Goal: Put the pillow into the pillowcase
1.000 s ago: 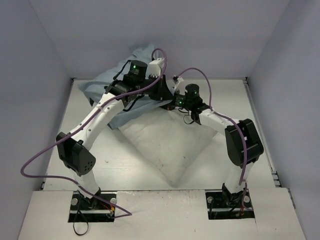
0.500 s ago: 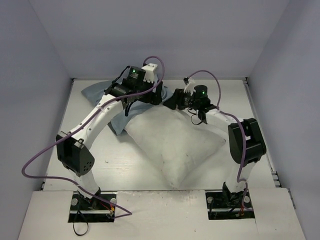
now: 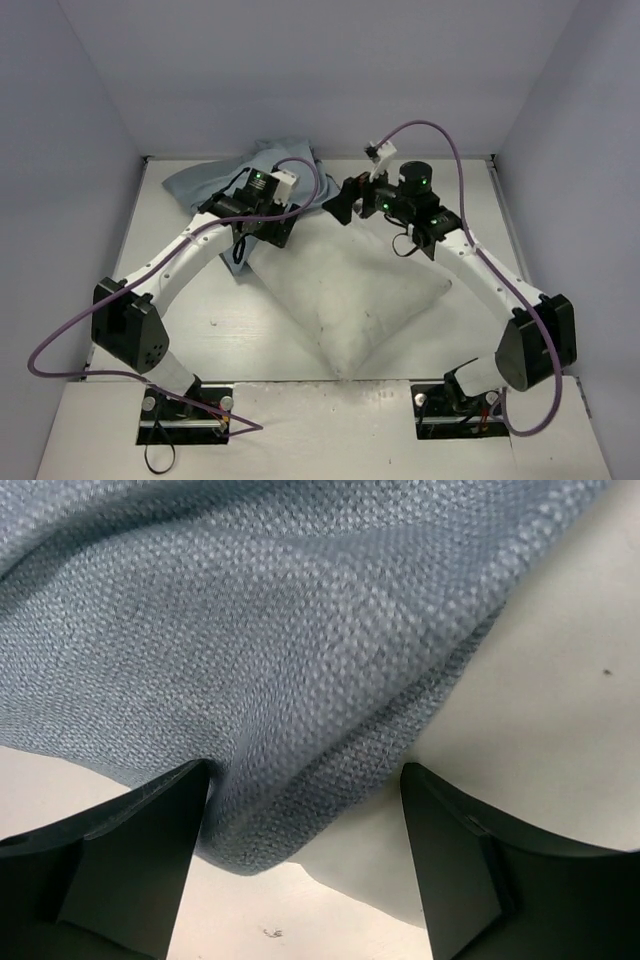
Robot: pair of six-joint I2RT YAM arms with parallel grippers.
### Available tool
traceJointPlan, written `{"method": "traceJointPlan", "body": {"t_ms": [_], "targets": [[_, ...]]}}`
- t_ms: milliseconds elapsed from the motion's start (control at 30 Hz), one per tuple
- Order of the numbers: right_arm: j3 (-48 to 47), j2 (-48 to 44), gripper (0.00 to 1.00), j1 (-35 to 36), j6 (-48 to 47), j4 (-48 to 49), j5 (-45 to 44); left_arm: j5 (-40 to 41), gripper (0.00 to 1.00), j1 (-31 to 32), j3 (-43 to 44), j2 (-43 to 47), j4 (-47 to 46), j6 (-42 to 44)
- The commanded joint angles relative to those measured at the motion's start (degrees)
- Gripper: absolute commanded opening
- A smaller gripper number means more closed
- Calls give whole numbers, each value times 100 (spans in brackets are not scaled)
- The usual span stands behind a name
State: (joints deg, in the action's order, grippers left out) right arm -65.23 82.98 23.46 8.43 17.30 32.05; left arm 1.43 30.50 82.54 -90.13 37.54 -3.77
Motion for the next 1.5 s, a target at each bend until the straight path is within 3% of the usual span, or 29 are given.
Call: {"method": "traceJointPlan", "body": {"t_ms": [0, 267, 400, 433, 500, 533, 567, 600, 767, 900, 1033, 1200, 1367, 1400, 1433, 1467], "targets": [[185, -300, 97, 720, -377, -192, -243, 261, 74, -210, 95, 189, -98, 236], [669, 218, 96, 1556, -429, -166, -1087, 217, 70, -475, 122, 118, -89, 245], [793, 499, 90, 1618, -429, -78, -1490, 112, 62, -492, -1, 136, -89, 193], [793, 552, 86, 1618, -438, -60, -1561, 86, 53, -484, -27, 118, -89, 184], [749, 745, 64, 1618, -491, -43, -1623, -29, 38, -501, -98, 57, -98, 166], [705, 807, 49, 1618, -491, -16, -1649, -55, 18, -501, -98, 31, -98, 157], [670, 868, 12, 1626, -491, -7, -1658, -107, 9, -501, -98, 4, -89, 149], [548, 973, 0, 1618, -456, 1, -1667, -143, 0, -501, -81, -31, -80, 122], [-137, 1168, 0, 1600, -254, 28, -1913, -1397, 0, -317, 805, 162, 394, -465], [-701, 1360, 0, 1512, 18, 37, -2282, -3232, 0, 209, 1544, 364, 377, -1772], [-1220, 1580, 0, 1451, 159, 142, -2537, -3842, 0, 465, 1266, 373, 10, -2627], [-1027, 1704, 0, 1389, 143, 247, -2468, -3308, 0, 176, 124, 417, -194, -2997], [-421, 1423, 0, 1196, -227, 318, -2073, -2204, 0, 167, -291, 899, -142, -2858], [-255, 1336, 0, 1135, -253, 344, -1932, -1991, 6, 167, -309, 1101, -133, -2736], [-175, 1274, 0, 1047, -315, 362, -1748, -1745, 38, 158, -344, 1190, -89, -2639], [-104, 1178, 0, 994, -376, 388, -1633, -1160, 51, 158, -327, 1269, -28, -2394]]}}
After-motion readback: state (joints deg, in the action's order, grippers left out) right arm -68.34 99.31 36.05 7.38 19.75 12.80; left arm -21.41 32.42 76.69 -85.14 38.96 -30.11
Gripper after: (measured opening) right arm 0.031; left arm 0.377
